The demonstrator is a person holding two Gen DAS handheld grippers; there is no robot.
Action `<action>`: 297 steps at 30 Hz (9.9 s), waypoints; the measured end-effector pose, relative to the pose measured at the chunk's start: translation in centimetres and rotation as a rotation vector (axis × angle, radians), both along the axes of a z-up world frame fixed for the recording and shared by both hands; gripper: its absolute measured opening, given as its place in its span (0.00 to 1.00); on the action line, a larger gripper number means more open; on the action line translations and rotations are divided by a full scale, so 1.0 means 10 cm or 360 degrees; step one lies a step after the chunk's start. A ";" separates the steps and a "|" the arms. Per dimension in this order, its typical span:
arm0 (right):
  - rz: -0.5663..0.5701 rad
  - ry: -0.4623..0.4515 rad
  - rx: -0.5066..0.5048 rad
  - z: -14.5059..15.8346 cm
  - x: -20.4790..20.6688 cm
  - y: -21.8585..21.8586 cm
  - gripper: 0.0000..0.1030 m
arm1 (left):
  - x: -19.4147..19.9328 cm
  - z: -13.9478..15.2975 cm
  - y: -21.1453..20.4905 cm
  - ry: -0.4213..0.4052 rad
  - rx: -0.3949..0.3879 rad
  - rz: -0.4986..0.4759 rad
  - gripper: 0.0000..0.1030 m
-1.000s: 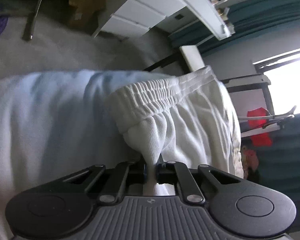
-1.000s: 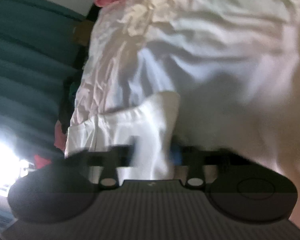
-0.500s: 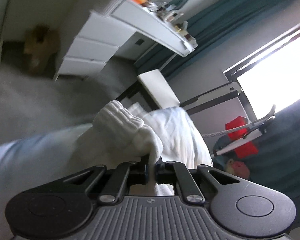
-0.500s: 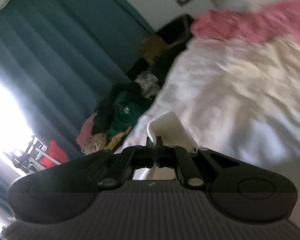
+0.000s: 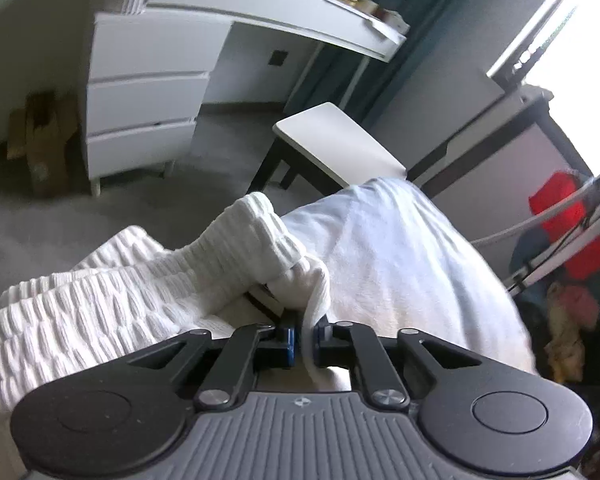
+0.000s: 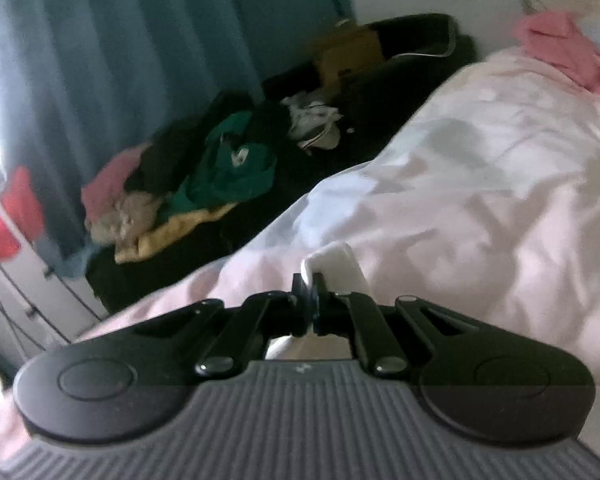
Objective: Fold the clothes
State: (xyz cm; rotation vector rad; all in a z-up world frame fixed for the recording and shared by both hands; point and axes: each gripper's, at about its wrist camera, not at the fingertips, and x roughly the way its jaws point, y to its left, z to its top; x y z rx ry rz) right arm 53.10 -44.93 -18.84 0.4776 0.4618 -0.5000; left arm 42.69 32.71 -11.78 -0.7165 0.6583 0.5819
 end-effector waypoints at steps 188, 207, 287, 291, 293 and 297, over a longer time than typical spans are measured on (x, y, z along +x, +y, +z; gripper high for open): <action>0.1301 0.0288 -0.0002 0.30 -3.76 2.66 0.64 | -3.49 -0.12 -2.42 0.0030 -0.0002 -0.1379 0.22; 0.1220 0.0287 -0.0183 0.25 -3.75 2.75 0.65 | -3.44 0.06 -2.23 -0.0075 -0.0256 -0.1410 0.59; 0.1208 0.0090 -0.0019 0.40 -4.08 2.75 0.76 | -4.42 -0.14 -0.20 -0.0225 -0.0572 0.0241 0.68; 0.1256 0.0104 -0.0025 0.34 -4.06 2.80 0.76 | -4.51 -0.29 -0.04 -0.0225 -0.0657 0.0402 0.56; 0.1302 0.0111 -0.0008 0.28 -4.05 2.83 0.76 | -4.57 -0.29 0.00 -0.0239 -0.0640 0.0472 0.50; 0.1364 0.0194 -0.0170 0.14 -4.05 3.02 0.78 | -4.68 -0.14 0.07 -0.0087 -0.0344 0.0667 0.39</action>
